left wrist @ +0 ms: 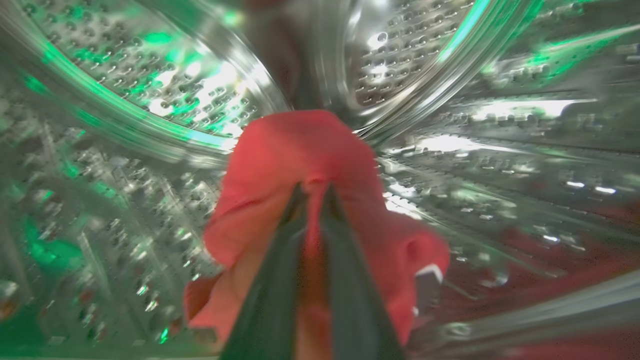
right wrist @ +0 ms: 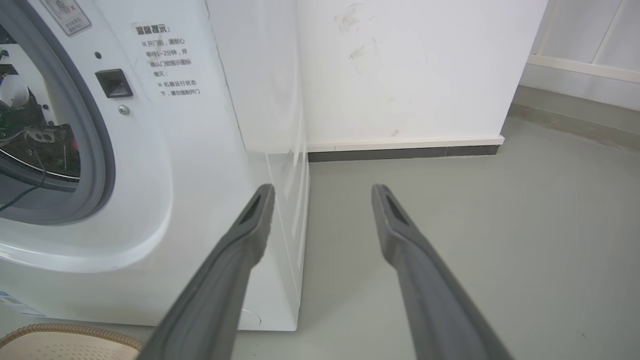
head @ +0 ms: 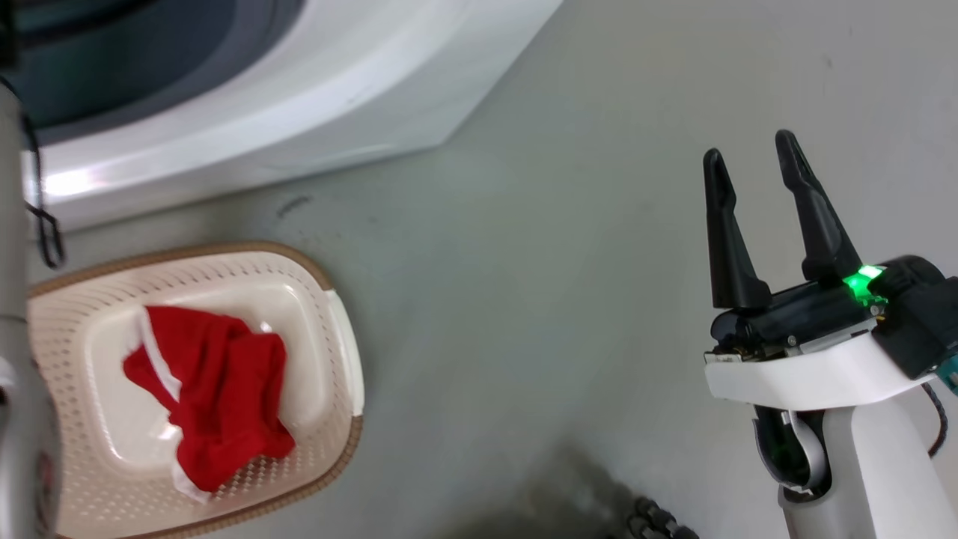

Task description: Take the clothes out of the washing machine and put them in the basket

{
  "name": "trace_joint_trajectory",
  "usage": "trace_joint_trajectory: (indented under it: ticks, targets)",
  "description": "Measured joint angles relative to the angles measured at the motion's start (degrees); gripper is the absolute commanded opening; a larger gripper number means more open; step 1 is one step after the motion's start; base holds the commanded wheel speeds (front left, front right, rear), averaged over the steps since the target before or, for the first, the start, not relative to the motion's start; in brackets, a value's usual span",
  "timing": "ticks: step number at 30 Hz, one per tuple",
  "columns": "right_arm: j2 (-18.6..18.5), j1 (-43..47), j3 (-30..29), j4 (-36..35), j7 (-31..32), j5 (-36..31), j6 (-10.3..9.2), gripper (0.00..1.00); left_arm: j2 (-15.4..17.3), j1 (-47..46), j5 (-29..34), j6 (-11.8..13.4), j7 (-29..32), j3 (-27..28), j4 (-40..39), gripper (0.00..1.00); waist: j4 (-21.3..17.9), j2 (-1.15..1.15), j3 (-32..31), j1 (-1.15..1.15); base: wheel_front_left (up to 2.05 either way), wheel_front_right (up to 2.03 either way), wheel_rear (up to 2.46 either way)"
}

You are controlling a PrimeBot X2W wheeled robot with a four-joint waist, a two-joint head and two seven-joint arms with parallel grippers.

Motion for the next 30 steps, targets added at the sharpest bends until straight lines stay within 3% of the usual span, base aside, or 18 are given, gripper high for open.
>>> trace_joint_trajectory:
  ticks: [9, 18, 30]
  targets:
    - [0.0, 4.0, -1.5, 3.2, 0.0, -3.3, 0.0, 1.0, -4.0, 11.9, -4.3, -1.4, -16.8, 1.7, 5.6, 0.0, 3.0, 0.0, -10.6, -0.01, 0.0, 0.0, 0.0]
    - [0.0, 8.5, -3.1, 3.5, 2.5, -5.0, 0.0, 1.0, -7.6, 24.1, -8.4, -4.1, -20.9, 4.1, 7.5, 0.0, 6.1, 0.0, -22.0, -0.02, 0.0, 0.0, 0.0]
    - [0.0, 13.2, -4.9, 0.6, 5.4, -5.5, -0.01, 1.0, -10.6, 41.2, -7.8, -5.6, -21.1, 6.2, -13.4, 0.0, 10.7, 0.0, -32.3, -0.02, 0.0, 0.0, 0.0]
